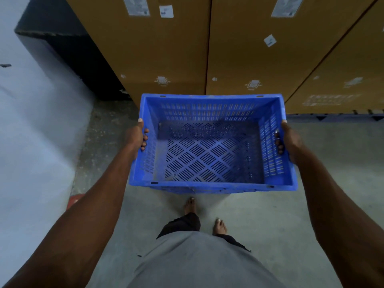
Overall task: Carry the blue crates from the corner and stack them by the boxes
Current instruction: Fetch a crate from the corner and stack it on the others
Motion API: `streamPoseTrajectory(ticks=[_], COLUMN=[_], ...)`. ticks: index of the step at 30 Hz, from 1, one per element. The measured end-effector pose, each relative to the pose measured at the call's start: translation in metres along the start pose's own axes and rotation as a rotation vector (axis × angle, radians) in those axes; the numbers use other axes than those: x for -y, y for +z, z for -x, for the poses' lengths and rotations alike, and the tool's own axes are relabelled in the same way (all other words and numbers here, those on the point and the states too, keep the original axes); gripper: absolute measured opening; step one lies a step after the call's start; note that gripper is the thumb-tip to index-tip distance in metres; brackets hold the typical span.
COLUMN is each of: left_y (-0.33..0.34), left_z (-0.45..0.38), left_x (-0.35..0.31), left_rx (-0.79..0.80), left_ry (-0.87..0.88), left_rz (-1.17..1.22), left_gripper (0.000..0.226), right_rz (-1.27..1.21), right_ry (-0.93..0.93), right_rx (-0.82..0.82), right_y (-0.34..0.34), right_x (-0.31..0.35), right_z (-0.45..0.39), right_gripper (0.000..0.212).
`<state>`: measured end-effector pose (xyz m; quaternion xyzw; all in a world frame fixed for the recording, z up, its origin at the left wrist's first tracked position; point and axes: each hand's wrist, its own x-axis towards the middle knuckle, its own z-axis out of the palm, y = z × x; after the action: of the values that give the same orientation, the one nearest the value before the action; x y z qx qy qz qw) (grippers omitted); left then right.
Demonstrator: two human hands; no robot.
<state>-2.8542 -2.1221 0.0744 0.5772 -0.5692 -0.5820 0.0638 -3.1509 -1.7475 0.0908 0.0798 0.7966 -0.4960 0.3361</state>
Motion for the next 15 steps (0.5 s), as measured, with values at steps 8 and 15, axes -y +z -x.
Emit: streamPoseTrajectory(ticks=[8,15], left_y=[0.004,0.001], left_z=[0.001,-0.004], left_x=[0.005,0.011], left_rx=[-0.036,-0.151], left_ry=[0.071,0.185], left_rz=[0.033,-0.148], left_gripper=[0.053,0.058], right_rz=[-0.007,0.08], right_ry=[-0.025,-0.101], right_rx=[-0.04,-0.122], right_y=[0.0,-0.001], right_x=[-0.002,-0.009], right_z=[-0.007,-0.014], right_gripper=[0.061,0.058])
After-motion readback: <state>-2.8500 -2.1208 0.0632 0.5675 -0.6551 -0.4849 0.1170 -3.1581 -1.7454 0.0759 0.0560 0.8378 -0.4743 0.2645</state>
